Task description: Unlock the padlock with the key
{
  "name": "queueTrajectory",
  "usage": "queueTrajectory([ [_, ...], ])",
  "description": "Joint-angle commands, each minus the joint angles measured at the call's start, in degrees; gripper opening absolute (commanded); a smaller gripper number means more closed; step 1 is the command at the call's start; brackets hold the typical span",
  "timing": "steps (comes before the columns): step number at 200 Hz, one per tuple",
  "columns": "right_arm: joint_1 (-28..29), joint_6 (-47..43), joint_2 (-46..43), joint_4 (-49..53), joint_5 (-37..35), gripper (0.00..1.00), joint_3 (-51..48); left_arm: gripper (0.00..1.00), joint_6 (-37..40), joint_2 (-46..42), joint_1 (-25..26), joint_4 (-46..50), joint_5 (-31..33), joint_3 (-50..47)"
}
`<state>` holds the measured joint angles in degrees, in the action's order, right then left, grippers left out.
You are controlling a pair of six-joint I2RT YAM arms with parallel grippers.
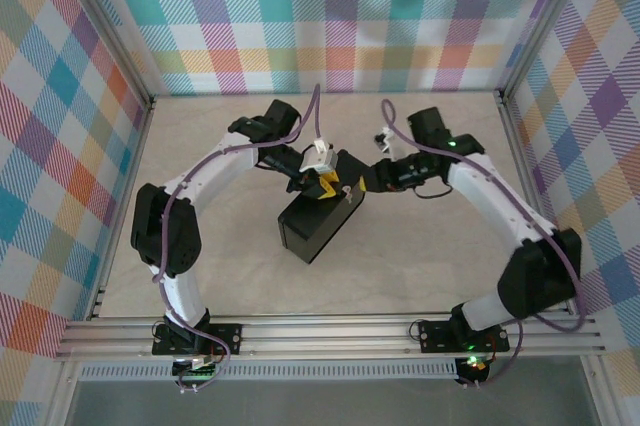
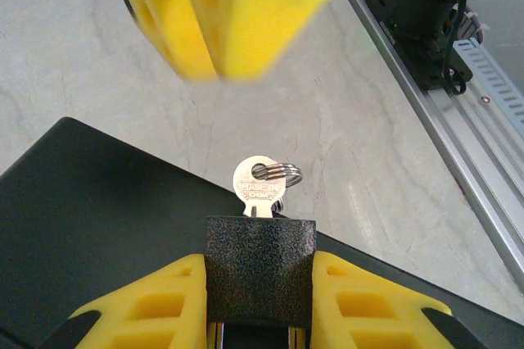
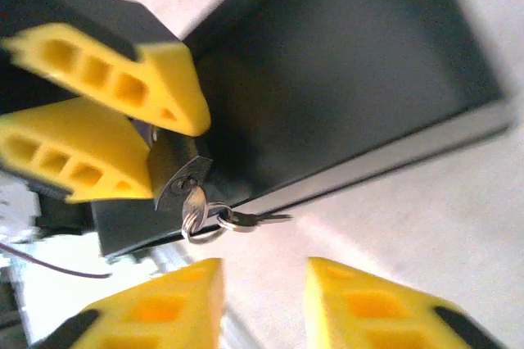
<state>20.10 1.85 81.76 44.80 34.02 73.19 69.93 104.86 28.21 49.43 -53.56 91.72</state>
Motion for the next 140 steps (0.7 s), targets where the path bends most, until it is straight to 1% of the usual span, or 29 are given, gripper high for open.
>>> queueTrajectory([
  [1, 0.12, -18.38, -9.77, -14.99, 3.41, 0.41, -8.33, 0.25, 1.7, 0.86, 0.02, 0.84, -4.35, 2.28],
  [13, 0.03, -27.97, -13.49, -27.79, 8.56, 0.42, -15.51, 0.25, 1.75, 1.43, 0.07, 1.37, -5.79, 2.75],
  [23, -0.08, -36.75, -14.41, -33.03, 11.43, 0.39, -18.2, 0.25, 2.3, 1.79, 0.09, 2.63, -6.49, 3.67],
  [30, -0.1, -40.94, -13.72, -32.2, 11.95, 0.38, -17.07, 0.25, 3.01, 1.93, 0.09, 3.79, -6.49, 4.19],
  [44, -0.88, -46.47, -10.84, -25.06, 12.49, 0.37, -11.89, 0.24, 3.98, 1.84, 0.01, 4.73, -5.84, 4.22],
  [56, -0.85, -50.63, -8.89, -22.01, 11.29, 0.39, -10.18, 0.24, 4.23, 1.76, -0.08, 4.72, -5.22, 3.99],
  [70, -0.85, -52.42, -8.19, -23.97, 10.13, 0.41, -11.68, 0.24, 4.62, 1.81, -0.32, 5.02, -5.41, 3.99],
  [93, -0.69, -51.04, -8.52, -30.81, 9.89, 0.41, -15.23, 0.24, 5.07, 2.27, -0.52, 5.66, -6.17, 4.49],
  [125, 1.73, -51.2, -9.19, -33.71, 8.06, 0.39, -16.93, 0.24, 7.14, 3.47, -0.79, 8.76, -8.03, 6.5],
  [140, 2.65, -51.96, -9.42, -33.3, 7.04, 0.39, -17.36, 0.24, 7.26, 3.6, -0.87, 8.98, -8.45, 6.88],
])
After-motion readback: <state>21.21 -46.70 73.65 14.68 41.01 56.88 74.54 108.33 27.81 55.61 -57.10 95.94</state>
